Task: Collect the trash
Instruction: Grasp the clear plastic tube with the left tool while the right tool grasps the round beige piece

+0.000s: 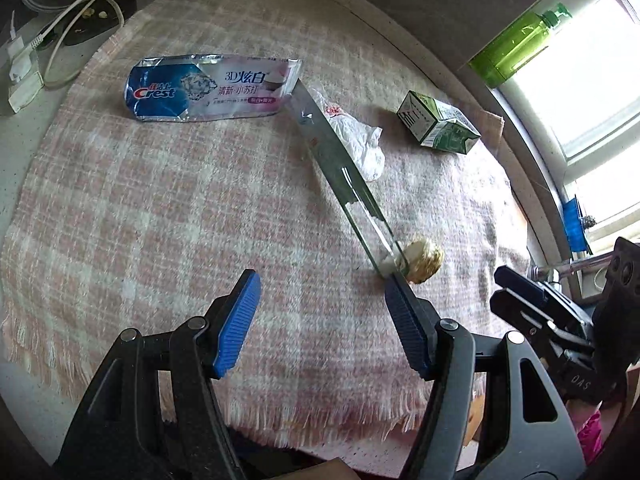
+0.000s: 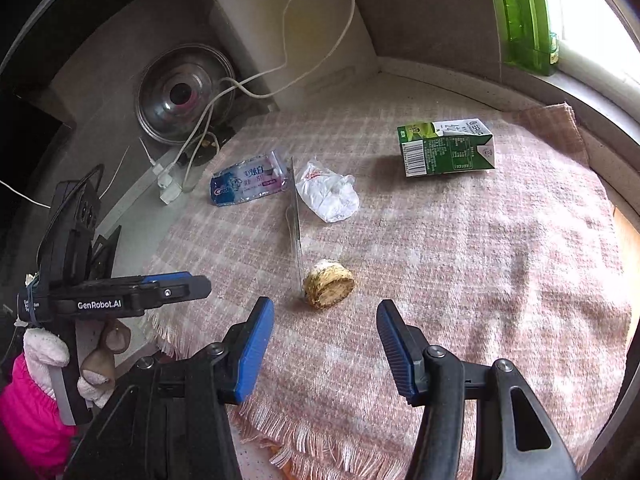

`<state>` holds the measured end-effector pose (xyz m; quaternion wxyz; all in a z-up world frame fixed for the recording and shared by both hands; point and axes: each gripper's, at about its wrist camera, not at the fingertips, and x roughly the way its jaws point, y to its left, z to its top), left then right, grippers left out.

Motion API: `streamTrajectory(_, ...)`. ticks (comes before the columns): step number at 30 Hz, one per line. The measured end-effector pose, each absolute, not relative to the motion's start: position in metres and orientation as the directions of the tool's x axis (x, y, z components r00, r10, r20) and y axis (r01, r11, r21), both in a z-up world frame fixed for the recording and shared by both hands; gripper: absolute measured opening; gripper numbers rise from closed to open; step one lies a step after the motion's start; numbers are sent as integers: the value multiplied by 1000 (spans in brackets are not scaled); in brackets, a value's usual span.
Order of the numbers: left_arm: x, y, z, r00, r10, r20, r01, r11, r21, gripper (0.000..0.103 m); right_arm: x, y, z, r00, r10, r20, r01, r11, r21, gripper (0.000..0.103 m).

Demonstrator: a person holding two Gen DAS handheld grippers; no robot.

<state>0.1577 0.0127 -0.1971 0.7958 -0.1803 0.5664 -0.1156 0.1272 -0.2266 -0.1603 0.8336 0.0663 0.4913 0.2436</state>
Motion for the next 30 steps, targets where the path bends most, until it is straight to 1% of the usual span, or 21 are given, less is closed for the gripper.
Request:
streamTrajectory(3, 183, 8, -204, 314, -404, -859, -62, 894, -443, 66, 136, -223, -168, 376, 486, -789, -364, 861, 357, 56)
streamTrajectory(13, 239, 0, -233, 249, -387, -888, -164, 886, -433, 66, 156, -215, -185, 331, 508, -795, -401, 838, 369, 56)
streamTrajectory(19, 253, -8, -244, 226, -386, -894, -178, 886, -428, 66, 163, -210, -187, 310, 523, -794, -417, 825, 381, 55)
streamTrajectory(22, 258, -13, -246, 227, -385, -895, -175, 887, -426, 66, 165, -208, -190, 297, 524, -798, -425, 821, 381, 52)
streamTrajectory(24, 261, -18, -246, 232, -364, -902, -170, 898, -406, 59, 167, -207, -192, 290, 524, -801, -425, 820, 382, 50)
streamTrajectory(26, 265, -22, -247, 237, -352, -905, -167, 903, -395, 41, 169, -206, -195, 284, 523, -804, -427, 819, 383, 46)
streamTrajectory(27, 265, -22, -248, 237, -357, -903, -166, 901, -400, 37, 171, -205, -197, 281, 523, -805, -426, 819, 384, 45)
streamTrajectory(28, 266, -23, -249, 240, -372, -897, -165, 895, -415, 31, 172, -205, -198, 280, 523, -805, -424, 820, 385, 45)
streamTrajectory(29, 266, -23, -250, 242, -392, -888, -166, 885, -436, 27, 173, -204, -199, 278, 525, -804, -424, 819, 388, 45)
streamTrajectory(30, 266, -22, -250, 247, -390, -887, -170, 884, -436, 27, 174, -204, -199, 277, 526, -804, -424, 818, 390, 45)
